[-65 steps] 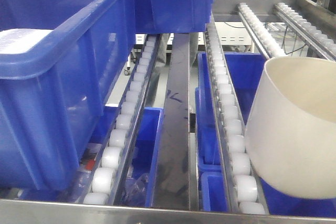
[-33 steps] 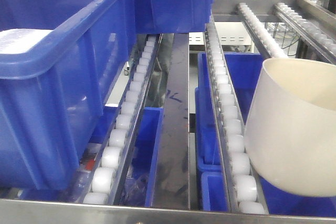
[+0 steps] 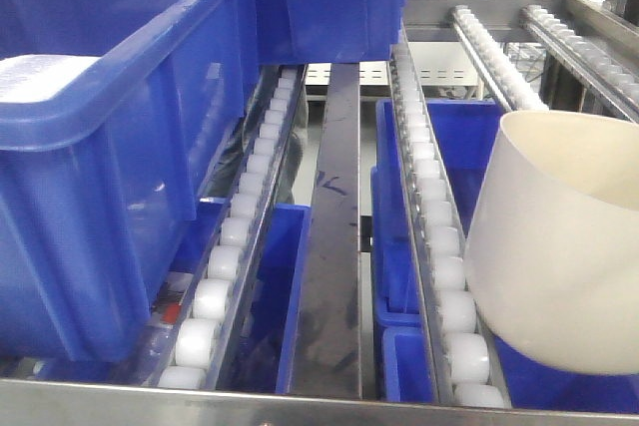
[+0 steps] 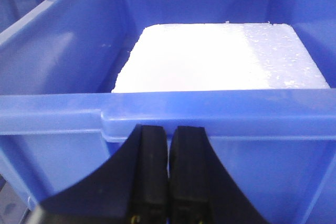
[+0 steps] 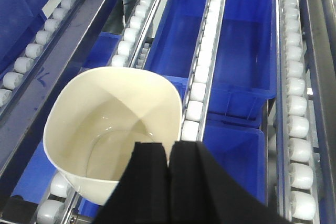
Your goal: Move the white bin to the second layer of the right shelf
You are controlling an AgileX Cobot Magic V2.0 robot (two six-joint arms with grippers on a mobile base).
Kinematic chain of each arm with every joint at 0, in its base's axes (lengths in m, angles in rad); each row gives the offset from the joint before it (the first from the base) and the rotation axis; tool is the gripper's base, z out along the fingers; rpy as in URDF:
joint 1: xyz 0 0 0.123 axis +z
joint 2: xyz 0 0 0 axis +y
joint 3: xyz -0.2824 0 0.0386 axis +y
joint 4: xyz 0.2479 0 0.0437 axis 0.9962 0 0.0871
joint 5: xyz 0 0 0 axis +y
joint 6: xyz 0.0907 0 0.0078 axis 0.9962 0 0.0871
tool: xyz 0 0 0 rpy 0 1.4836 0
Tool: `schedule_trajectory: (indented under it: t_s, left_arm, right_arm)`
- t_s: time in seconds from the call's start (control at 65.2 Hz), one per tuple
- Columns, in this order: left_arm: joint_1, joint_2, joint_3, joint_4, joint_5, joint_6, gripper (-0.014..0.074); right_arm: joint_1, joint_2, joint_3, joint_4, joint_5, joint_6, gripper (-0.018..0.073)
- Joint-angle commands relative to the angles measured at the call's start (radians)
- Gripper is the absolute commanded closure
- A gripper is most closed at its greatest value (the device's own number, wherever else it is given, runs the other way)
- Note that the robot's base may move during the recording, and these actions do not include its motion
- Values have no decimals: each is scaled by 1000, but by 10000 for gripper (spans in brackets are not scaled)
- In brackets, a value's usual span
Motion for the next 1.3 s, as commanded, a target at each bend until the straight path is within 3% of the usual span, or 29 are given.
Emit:
schedule_trajectory:
  t_s: [0.0, 0.475, 0.813, 1.074, 1.288]
  left_arm:
    - [-6, -16, 37, 0, -85, -5, 512]
    - [-6, -16, 37, 0, -85, -5, 512]
    - [-6, -16, 37, 0, -85, -5, 512]
    - [-6, -16, 37, 0, -85, -5, 512]
    - [-6, -16, 37, 0, -85, -5, 512]
  right_arm:
    - [-4, 8, -34, -4, -88, -10, 503]
    - [-6, 4, -8, -12, -113, -10, 503]
    - [-8, -172, 272, -24, -426, -10, 503]
    - [-8, -311, 475, -24, -520, -10, 503]
    - [-10, -314, 477, -23, -514, -10, 503]
